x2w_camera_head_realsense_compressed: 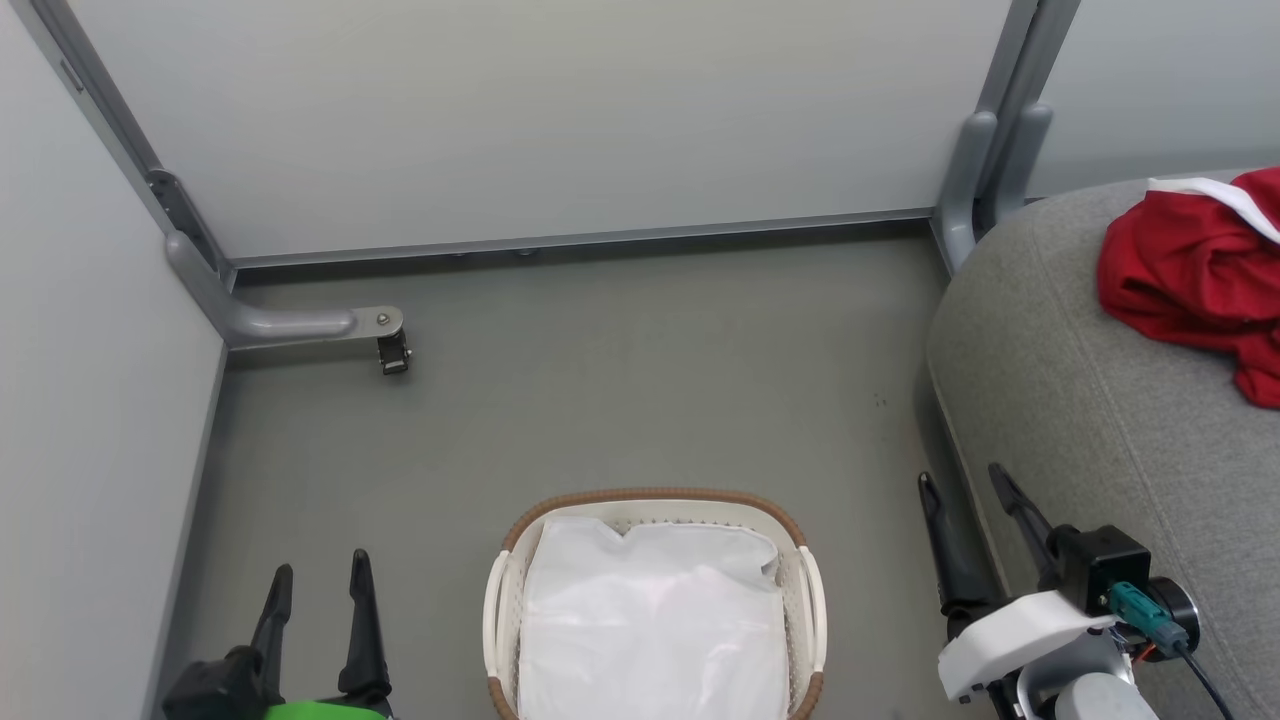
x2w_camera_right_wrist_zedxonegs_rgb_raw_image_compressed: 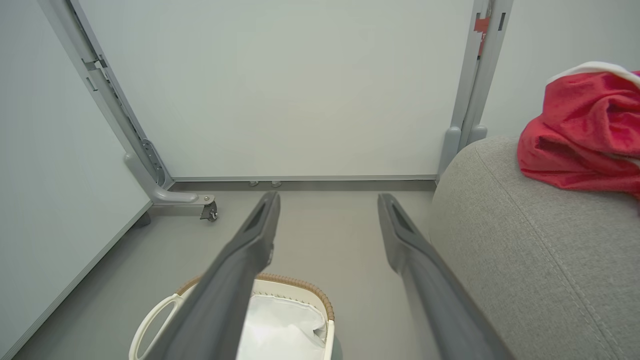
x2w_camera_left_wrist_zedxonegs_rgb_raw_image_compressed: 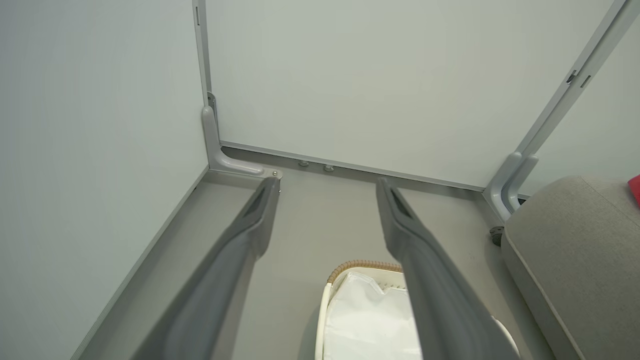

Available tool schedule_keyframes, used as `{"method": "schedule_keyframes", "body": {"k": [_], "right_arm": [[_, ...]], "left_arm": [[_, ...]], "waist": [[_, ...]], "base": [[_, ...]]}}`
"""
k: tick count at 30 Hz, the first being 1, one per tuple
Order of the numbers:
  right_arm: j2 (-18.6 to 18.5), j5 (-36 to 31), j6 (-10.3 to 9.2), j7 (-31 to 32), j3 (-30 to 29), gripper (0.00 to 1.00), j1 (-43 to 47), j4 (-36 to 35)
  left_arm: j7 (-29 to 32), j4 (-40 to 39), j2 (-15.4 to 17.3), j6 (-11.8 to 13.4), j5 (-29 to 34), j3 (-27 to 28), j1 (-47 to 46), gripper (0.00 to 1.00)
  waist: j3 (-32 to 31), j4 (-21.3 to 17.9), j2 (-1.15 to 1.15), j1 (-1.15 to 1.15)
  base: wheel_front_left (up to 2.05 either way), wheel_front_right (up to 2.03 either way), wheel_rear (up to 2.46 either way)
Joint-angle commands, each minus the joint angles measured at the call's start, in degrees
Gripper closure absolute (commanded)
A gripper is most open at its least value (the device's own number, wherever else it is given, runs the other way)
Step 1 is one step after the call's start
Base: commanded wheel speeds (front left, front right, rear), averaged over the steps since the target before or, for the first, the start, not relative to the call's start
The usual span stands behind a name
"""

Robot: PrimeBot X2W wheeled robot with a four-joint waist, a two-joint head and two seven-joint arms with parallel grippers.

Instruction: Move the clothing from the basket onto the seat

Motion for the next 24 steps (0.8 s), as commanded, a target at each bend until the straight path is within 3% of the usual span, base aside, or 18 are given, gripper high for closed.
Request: {"method": "schedule_keyframes", "body": {"k": [1, 6, 24], "right_arm": [[0.0, 0.0, 0.0, 0.0, 0.0, 1.0, 0.0, 0.1], [0.3, 0.7, 0.0, 0.3, 0.1, 1.0, 0.8, 1.8], [0.0, 20.0, -0.01, 5.0, -2.2, 1.0, 0.1, 0.8]], "left_arm": [[0.0, 0.0, 0.0, -0.1, 0.0, 0.1, 0.0, 1.0], [0.2, 2.0, -0.2, -0.2, -0.7, 0.1, -0.1, 1.0], [5.2, 1.9, -0.2, -0.9, -17.9, 2.2, -2.9, 1.0]], "waist": [[0.0, 0.0, 0.0, 0.0], [0.0, 0.0, 0.0, 0.0], [-0.2, -0.3, 0.0, 0.0]], "base": [[0.0, 0.0, 0.0], [0.0, 0.0, 0.0], [0.0, 0.0, 0.0]]}}
